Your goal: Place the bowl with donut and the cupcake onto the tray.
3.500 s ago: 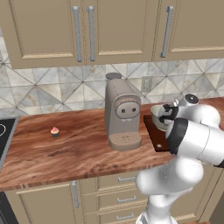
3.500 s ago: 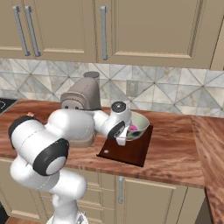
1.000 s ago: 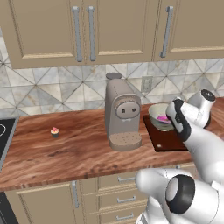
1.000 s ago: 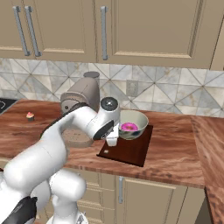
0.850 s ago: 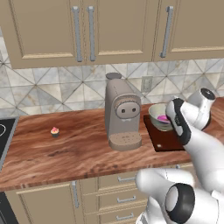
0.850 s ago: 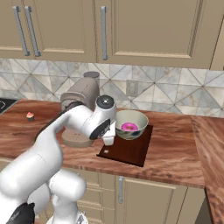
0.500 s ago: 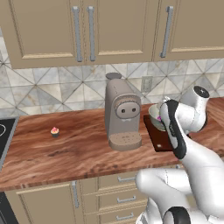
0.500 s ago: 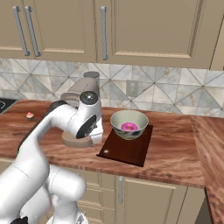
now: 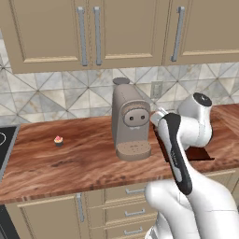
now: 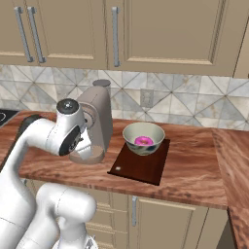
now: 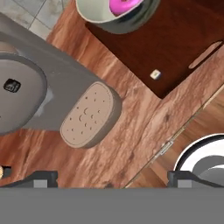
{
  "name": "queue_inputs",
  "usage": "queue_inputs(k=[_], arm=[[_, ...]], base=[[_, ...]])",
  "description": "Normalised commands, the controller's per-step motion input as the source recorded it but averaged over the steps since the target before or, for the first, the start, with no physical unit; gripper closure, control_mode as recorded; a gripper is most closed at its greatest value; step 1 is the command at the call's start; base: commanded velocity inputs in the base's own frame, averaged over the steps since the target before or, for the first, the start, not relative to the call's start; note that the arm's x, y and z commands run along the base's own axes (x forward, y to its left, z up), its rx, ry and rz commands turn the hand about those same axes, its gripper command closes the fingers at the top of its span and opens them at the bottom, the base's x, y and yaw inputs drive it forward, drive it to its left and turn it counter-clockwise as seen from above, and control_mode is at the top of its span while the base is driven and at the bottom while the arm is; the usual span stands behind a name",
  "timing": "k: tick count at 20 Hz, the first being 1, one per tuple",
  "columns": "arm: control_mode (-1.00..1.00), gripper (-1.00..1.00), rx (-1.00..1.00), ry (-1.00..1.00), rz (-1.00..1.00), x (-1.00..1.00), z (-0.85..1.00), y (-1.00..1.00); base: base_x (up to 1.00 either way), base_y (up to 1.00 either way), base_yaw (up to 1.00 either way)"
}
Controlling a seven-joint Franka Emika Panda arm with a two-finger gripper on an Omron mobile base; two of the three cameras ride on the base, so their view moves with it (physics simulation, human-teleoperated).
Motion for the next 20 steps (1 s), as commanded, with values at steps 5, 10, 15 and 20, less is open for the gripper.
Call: queue_inputs(k=[5, 10, 15, 20], arm=[[-1.0, -1.0, -0.09, 0.0, 0.14, -0.36, 0.27, 0.84], [-1.0, -1.0, -0.1, 0.0, 0.11, -0.31, 0.27, 0.85], [-1.0, -1.0, -0.06, 0.0, 0.11, -0.06, 0.28, 0.55], [-1.0, -1.0, -0.06, 0.0, 0.02, 0.0, 0.26, 0.29]], base=[[0.0, 0.0, 0.0], [0.0, 0.0, 0.0], [0.0, 0.0, 0.0], [0.0, 0.0, 0.0]])
